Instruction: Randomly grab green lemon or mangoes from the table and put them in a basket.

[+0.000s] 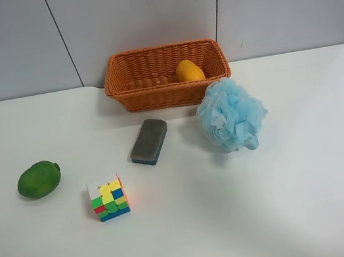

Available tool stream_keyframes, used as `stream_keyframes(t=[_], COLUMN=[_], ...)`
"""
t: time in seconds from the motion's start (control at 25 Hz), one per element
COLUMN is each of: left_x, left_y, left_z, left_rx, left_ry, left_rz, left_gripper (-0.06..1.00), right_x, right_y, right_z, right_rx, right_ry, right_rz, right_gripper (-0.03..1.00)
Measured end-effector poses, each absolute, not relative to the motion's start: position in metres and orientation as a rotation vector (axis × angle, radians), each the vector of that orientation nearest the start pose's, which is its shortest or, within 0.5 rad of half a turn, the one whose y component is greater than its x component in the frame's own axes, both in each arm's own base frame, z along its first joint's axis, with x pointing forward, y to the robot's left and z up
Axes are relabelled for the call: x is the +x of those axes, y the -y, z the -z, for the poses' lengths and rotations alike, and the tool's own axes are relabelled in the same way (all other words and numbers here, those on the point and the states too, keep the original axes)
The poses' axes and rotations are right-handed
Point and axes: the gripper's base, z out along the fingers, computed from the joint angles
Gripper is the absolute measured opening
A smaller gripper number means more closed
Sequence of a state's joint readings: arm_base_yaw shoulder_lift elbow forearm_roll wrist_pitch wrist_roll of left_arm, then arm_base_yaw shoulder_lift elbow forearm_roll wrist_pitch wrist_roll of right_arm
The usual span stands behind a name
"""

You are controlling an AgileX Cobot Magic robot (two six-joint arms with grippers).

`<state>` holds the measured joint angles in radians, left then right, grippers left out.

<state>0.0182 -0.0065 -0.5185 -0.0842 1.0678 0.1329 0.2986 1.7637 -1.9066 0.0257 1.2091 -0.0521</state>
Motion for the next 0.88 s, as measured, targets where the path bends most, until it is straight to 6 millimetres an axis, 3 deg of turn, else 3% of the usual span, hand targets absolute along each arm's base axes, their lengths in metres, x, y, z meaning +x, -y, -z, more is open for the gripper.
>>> stream_keyframes(t=[0.24, 0.44, 0.68, 0.88], left_x=[-0.008, -0.008, -0.008, -0.008], left_y=[0.007, 0.007, 0.007, 0.007], left_z=[-0.282, -0.282, -0.282, -0.282], left_rx=[0.121, 0.121, 0.121, 0.121], left_ry=[-2.02, -2.02, -2.02, -2.02], left_rz=[0.005, 0.005, 0.005, 0.005], left_gripper=[0.99, 0.99, 0.99, 0.99], right_x=[0.303, 0.222, 0.121, 0.063], right_y=[-0.094, -0.069, -0.038, -0.02], right_z=[-0.401, -0.394, -0.356, -0.316], right_rx=[-0.456, -0.462, -0.458, -0.432], right_ry=[-2.548, -2.56, -2.536, -2.421], right_rz=[-0.1, -0.098, -0.101, -0.117], right_gripper=[0.99, 0.99, 0.99, 0.99])
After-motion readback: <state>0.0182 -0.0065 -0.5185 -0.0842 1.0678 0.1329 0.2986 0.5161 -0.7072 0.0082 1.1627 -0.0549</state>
